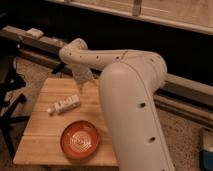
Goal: Place the bottle in the ceramic bowl
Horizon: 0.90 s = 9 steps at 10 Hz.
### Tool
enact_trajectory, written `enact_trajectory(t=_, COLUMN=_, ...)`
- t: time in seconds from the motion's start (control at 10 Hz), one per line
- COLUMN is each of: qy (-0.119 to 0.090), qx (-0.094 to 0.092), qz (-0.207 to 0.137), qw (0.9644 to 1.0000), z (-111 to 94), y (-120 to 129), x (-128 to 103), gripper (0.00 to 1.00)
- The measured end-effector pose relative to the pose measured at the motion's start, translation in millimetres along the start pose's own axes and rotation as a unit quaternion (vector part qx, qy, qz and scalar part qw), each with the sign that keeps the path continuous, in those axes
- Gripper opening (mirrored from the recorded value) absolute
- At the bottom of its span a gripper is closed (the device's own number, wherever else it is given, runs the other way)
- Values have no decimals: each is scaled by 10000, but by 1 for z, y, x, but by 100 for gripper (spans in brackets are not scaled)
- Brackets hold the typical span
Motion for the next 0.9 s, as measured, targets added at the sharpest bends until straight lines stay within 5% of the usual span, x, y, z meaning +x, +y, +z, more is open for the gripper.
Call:
enact_trajectory(t=0.4, qy=142, qx=-100, qz=-111, qw=9998, z=41, y=18, x=-12, gripper=65)
enact_trajectory(t=0.9, qy=280, qx=-166, qz=-289, qw=9991, z=60, y=49, x=-31, gripper=65)
